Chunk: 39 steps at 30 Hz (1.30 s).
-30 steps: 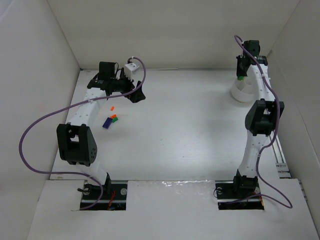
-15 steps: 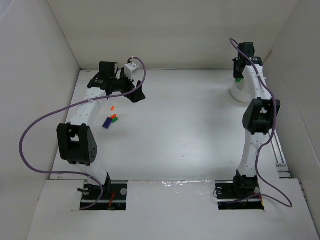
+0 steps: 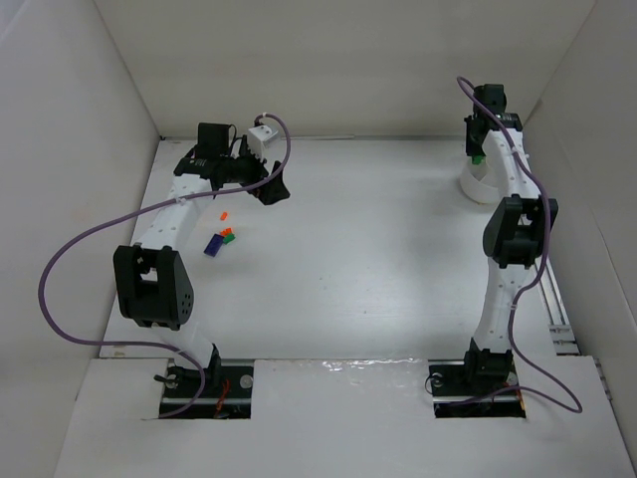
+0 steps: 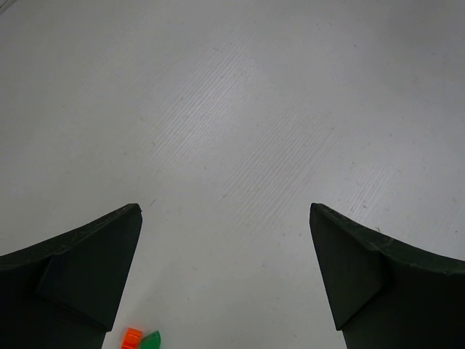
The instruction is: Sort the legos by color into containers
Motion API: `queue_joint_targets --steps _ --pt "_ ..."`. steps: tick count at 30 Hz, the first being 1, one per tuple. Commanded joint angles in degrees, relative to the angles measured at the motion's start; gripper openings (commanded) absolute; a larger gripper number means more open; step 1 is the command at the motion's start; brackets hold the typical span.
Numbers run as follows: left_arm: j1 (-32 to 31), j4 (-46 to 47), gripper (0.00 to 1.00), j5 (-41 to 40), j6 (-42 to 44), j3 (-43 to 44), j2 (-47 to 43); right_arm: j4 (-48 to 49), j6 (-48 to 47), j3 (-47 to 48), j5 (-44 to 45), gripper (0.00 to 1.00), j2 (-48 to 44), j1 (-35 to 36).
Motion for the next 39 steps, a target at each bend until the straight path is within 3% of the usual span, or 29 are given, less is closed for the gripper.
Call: queue_joint_targets --steps 1,10,16,21,26,28,31,34,39 --pt "0.0 0.0 1.0 1.3 -0.1 2.5 -0.4 0.6 -0.4 2.0 2.0 0.28 0.1 0.4" --pt "0.0 0.0 1.0 1.3 -0.1 2.5 -0.4 0.1 -0.4 2.0 2.5 0.41 0.6 0.4" --pt "0.0 0.7 1.0 0.8 -0.7 1.1 -1.0 -0.7 0.2 4.0 -3.1 0.4 -2.2 0.4" --pt "4.6 0.3 1.0 -1.1 -2.4 -1.1 -3.2 -1.5 2.3 5.3 -7.5 0.37 -7.7 3.3" --pt "11.8 -8.8 1.0 0.6 6.8 -2.2 -2.6 -4.3 6.3 2.6 -19.0 0.37 -12.2 7.1" --pt "16.0 -13.6 1.0 3.0 15.6 -4.0 -3.8 -4.3 10.0 0.8 -23.9 0.37 -13.9 7.8" --pt "19.2 -13.7 1.0 1.9 19.8 -10.3 -6.3 -4.3 13.0 -2.2 -32.7 0.37 -14.4 7.8" --pt "19.8 -11.7 0.94 -3.7 21.8 -16.1 -7.9 -4.8 13.7 -3.4 -36.5 0.37 -13.7 9.1" --pt "19.8 -7.0 0.62 -8.3 19.9 -20.0 -6.0 -4.8 14.2 -4.8 -37.1 0.36 -13.7 10.6"
